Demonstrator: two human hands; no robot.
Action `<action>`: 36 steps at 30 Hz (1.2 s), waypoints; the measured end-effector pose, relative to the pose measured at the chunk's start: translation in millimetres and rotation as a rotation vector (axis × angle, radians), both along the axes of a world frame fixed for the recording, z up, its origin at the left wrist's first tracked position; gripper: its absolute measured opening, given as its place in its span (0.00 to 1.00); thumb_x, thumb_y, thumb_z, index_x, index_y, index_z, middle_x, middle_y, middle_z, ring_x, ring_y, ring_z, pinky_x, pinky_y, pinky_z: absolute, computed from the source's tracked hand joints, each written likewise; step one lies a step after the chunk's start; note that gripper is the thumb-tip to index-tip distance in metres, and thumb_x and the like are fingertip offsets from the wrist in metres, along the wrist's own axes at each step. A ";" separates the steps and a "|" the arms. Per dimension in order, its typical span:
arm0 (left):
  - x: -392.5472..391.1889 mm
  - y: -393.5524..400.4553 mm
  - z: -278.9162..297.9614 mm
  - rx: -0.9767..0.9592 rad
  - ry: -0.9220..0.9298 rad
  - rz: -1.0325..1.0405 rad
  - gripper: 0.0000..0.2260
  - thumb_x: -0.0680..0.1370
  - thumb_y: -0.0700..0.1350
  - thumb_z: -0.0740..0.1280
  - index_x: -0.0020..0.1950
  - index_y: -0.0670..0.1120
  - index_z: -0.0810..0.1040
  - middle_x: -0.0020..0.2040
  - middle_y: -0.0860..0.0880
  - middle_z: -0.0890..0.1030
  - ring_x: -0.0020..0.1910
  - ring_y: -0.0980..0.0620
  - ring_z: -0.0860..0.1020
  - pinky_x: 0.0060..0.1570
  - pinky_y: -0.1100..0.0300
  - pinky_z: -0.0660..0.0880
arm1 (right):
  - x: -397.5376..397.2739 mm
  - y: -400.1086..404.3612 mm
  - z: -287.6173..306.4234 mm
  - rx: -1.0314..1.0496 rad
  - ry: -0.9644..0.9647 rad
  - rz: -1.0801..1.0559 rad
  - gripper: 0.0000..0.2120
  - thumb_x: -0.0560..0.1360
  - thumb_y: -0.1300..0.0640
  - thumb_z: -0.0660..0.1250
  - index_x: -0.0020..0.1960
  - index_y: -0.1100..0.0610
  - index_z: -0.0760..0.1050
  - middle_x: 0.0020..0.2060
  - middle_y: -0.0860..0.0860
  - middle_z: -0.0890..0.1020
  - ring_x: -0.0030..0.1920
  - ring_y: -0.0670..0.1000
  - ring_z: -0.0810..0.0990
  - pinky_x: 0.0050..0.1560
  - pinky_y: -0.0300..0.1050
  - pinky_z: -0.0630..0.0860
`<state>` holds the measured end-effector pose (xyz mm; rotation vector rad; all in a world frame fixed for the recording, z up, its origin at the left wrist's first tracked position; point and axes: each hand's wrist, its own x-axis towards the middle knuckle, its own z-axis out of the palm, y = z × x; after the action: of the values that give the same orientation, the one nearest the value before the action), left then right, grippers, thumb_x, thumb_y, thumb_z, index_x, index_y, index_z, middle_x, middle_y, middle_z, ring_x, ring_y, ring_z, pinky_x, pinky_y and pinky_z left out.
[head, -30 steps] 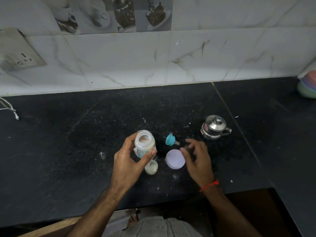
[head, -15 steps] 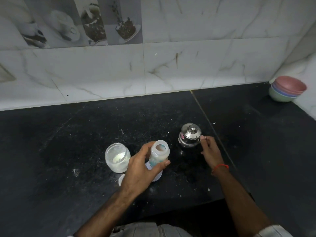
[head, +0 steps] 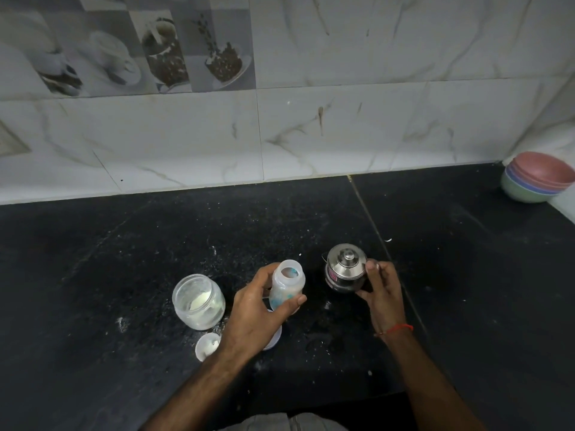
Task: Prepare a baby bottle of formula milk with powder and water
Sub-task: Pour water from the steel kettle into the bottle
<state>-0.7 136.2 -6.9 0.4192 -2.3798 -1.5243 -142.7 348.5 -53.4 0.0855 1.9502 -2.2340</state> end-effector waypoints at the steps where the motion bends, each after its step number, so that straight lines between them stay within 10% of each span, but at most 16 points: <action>1: -1.0 1.3 -0.4 -0.001 0.000 -0.002 0.24 0.72 0.55 0.80 0.62 0.69 0.73 0.58 0.69 0.81 0.58 0.64 0.81 0.53 0.70 0.76 | 0.5 2.1 2.5 -0.017 0.005 -0.005 0.04 0.82 0.54 0.65 0.51 0.54 0.75 0.52 0.48 0.83 0.56 0.49 0.82 0.53 0.60 0.81; 6: -2.8 7.5 -4.2 0.014 -0.002 -0.012 0.24 0.71 0.54 0.80 0.62 0.68 0.74 0.58 0.63 0.83 0.58 0.65 0.80 0.53 0.73 0.75 | 10.1 15.2 18.5 -0.036 0.036 0.014 0.21 0.70 0.36 0.74 0.50 0.51 0.76 0.53 0.47 0.83 0.54 0.46 0.83 0.49 0.56 0.83; 12: 4.9 14.2 -11.7 0.030 -0.032 -0.066 0.24 0.72 0.53 0.80 0.66 0.59 0.76 0.59 0.61 0.83 0.59 0.64 0.81 0.55 0.74 0.74 | 29.8 21.5 47.4 0.021 0.136 0.045 0.07 0.84 0.59 0.62 0.46 0.54 0.73 0.52 0.47 0.83 0.52 0.48 0.83 0.47 0.53 0.82; 28: 27.9 13.5 -15.4 -0.032 -0.028 -0.150 0.28 0.72 0.53 0.80 0.69 0.54 0.77 0.60 0.61 0.83 0.60 0.64 0.79 0.56 0.69 0.77 | 76.8 11.5 117.5 0.380 0.451 0.216 0.06 0.81 0.61 0.67 0.49 0.51 0.77 0.50 0.47 0.82 0.49 0.44 0.81 0.50 0.33 0.76; 36: 31.9 5.9 -14.6 -0.028 -0.032 -0.168 0.27 0.72 0.54 0.80 0.69 0.56 0.77 0.60 0.60 0.83 0.61 0.66 0.78 0.55 0.71 0.76 | 80.3 4.2 123.1 0.595 0.583 0.219 0.06 0.79 0.50 0.67 0.51 0.52 0.77 0.50 0.44 0.81 0.49 0.47 0.79 0.50 0.39 0.74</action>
<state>31.2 142.1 -21.4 0.2446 -2.5132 -1.5626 -62.4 352.7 69.7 -0.7391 2.6951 -1.5797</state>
